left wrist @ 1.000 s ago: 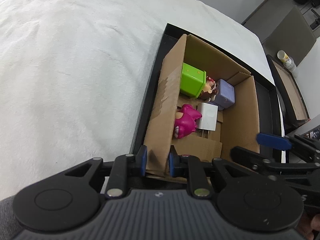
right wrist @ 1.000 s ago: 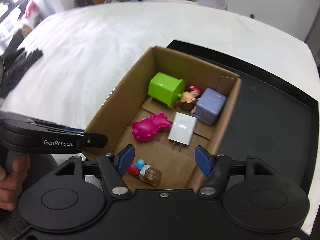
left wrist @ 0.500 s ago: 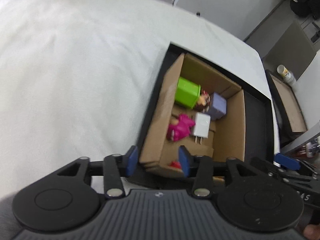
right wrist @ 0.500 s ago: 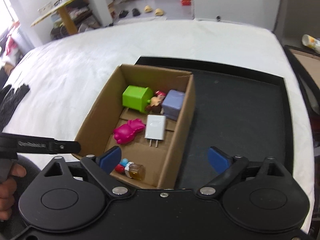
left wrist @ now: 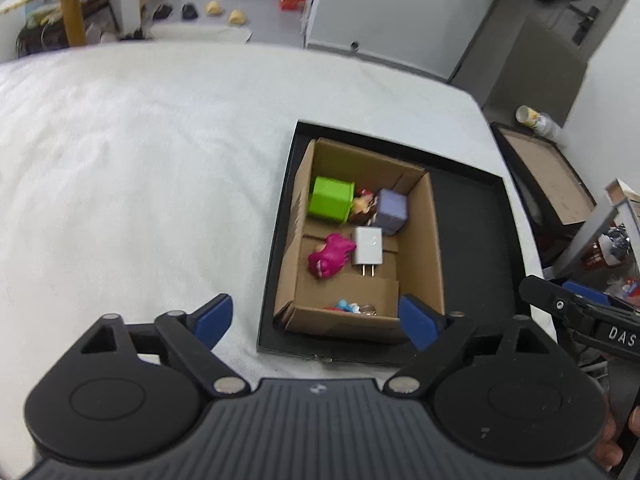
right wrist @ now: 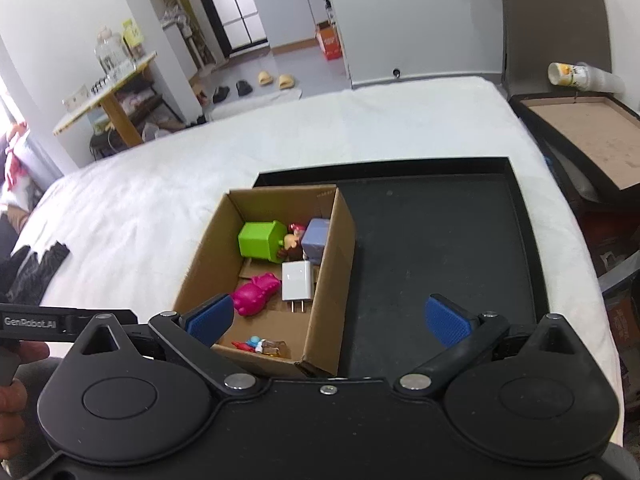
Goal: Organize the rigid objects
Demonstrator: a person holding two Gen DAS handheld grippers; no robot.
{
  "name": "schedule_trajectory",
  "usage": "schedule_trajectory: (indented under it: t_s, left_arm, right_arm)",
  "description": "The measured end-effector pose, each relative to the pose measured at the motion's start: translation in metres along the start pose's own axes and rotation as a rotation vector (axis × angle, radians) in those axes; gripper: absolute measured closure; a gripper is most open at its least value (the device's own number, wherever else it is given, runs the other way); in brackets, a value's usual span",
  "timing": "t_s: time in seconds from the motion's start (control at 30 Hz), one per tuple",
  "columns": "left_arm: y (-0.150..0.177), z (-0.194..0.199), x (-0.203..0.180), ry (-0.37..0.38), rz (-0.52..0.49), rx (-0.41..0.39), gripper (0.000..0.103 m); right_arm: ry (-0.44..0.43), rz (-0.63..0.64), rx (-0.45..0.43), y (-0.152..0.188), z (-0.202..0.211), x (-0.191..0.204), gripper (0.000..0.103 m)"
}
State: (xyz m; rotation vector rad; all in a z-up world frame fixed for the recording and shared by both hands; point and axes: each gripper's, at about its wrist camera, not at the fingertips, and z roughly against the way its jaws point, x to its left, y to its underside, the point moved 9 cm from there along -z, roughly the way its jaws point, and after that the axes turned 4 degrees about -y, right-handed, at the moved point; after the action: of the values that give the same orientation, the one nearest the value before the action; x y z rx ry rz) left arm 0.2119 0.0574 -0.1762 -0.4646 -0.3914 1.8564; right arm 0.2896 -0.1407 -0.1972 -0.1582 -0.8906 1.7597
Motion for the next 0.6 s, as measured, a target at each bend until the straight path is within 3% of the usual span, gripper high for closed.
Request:
schedule_trajectory:
  t_s: [0.37,0.6]
  left_arm:
    - [0.0,0.065,0.0,0.018,-0.01,-0.121,0.001]
    - [0.007,0.093,0.002,-0.01,-0.042,-0.15,0.001]
  right_arm:
    - [0.064,-0.026,-0.071,-0.002,0.042,0.005,0.0]
    - [0.034,-0.053,-0.091,0.003,0.065,0.015,0.0]
